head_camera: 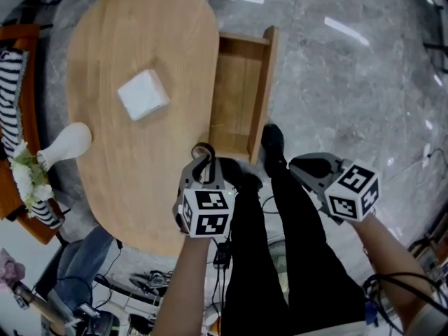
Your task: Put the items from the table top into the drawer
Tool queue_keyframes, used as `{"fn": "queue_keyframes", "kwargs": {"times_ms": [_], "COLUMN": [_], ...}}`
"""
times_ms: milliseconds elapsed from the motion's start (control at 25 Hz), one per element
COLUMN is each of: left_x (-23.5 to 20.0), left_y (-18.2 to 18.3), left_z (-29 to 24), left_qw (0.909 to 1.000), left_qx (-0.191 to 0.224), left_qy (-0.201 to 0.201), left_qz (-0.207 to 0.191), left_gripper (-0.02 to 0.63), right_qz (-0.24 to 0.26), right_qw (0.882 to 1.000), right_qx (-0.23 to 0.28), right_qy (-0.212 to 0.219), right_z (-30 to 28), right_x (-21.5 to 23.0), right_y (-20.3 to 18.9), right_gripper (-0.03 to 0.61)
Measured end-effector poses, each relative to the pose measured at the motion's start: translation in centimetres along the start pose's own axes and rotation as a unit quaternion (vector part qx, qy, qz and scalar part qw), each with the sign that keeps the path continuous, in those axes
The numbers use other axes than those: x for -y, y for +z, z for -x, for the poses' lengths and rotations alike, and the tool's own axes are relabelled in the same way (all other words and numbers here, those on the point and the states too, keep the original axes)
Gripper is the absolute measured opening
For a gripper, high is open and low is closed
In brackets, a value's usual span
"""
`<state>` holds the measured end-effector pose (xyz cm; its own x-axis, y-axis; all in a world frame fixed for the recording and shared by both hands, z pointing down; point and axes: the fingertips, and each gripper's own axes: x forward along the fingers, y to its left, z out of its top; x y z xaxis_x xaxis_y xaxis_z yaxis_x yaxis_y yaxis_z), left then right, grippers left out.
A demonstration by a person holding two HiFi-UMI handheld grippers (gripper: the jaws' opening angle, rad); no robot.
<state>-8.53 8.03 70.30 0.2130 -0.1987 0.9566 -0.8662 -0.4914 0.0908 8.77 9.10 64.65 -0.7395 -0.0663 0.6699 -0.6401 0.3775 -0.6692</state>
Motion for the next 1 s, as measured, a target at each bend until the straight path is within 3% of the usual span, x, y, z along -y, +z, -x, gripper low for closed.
{"fn": "queue_keyframes", "kwargs": {"times_ms": [600, 1000], "left_x": [4.8, 3.4], "left_y": [2.1, 1.1], "left_z": [-4.2, -7.1], "left_qw": [0.9991, 0.9933], "left_qx": [-0.020, -0.047], "left_qy": [-0.035, -0.039], "left_qz": [0.012, 0.098], "left_gripper": [0.041, 0.042], "right_qz": [-0.024, -0.027], "right_qw": [1.000, 1.000], "right_qx": [0.014, 0.008], "right_qy": [-0.005, -0.009], "right_z": [1.1, 1.0], "right_x": [3.0, 5.8], "right_y": [-0.4, -0.7], "right_gripper": [0.046, 0.046]}}
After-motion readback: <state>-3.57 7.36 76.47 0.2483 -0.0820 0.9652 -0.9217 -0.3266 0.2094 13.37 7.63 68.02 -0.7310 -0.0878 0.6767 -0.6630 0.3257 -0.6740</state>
